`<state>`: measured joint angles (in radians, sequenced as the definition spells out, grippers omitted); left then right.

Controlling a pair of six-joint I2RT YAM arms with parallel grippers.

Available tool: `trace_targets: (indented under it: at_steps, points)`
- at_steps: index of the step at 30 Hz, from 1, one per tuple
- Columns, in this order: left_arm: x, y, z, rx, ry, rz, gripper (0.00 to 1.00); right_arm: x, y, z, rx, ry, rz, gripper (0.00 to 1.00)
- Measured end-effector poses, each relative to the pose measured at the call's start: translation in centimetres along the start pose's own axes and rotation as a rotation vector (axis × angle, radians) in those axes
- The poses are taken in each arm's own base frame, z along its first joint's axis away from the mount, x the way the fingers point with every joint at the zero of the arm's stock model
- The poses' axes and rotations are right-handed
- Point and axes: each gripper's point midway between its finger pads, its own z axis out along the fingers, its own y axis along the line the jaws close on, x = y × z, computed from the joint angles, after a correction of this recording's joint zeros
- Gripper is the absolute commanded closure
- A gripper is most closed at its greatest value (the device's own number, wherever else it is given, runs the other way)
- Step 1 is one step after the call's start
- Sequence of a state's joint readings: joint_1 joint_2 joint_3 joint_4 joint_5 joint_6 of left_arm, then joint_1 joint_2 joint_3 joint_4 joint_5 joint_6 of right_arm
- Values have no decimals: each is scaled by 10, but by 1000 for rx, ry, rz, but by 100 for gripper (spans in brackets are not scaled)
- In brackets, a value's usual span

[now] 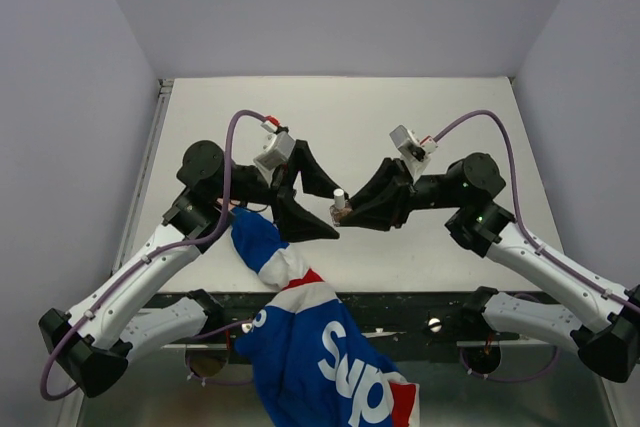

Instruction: Paint the nails

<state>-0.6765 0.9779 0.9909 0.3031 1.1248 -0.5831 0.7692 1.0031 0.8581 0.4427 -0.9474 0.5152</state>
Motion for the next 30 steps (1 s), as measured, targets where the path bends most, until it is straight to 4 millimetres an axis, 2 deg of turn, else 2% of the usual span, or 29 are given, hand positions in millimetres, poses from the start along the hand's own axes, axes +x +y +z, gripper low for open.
trace_targets:
  at_steps: [1,7,10,16,21,26,30]
  points:
    - [1,0,-2,-12,4,4,1,-4,-3,0,14,-11,-13,99]
    - [7,12,-11,-113,11,-4,1,-30,-4,-1,75,-67,-109,99]
    - [5,22,-19,-210,-6,20,1,-34,-13,-2,131,-74,-127,99]
    - [-13,34,-44,-461,-89,94,3,-27,-46,-10,304,-55,-113,99]
    - [-32,57,-69,-705,-190,82,9,-22,-81,-21,489,-57,-103,99]
    - [-31,85,-61,-837,-219,-6,15,-10,-110,-25,647,-39,-88,99]
    - [-19,113,-57,-942,-204,-68,23,-3,-122,-29,727,-27,-82,99]
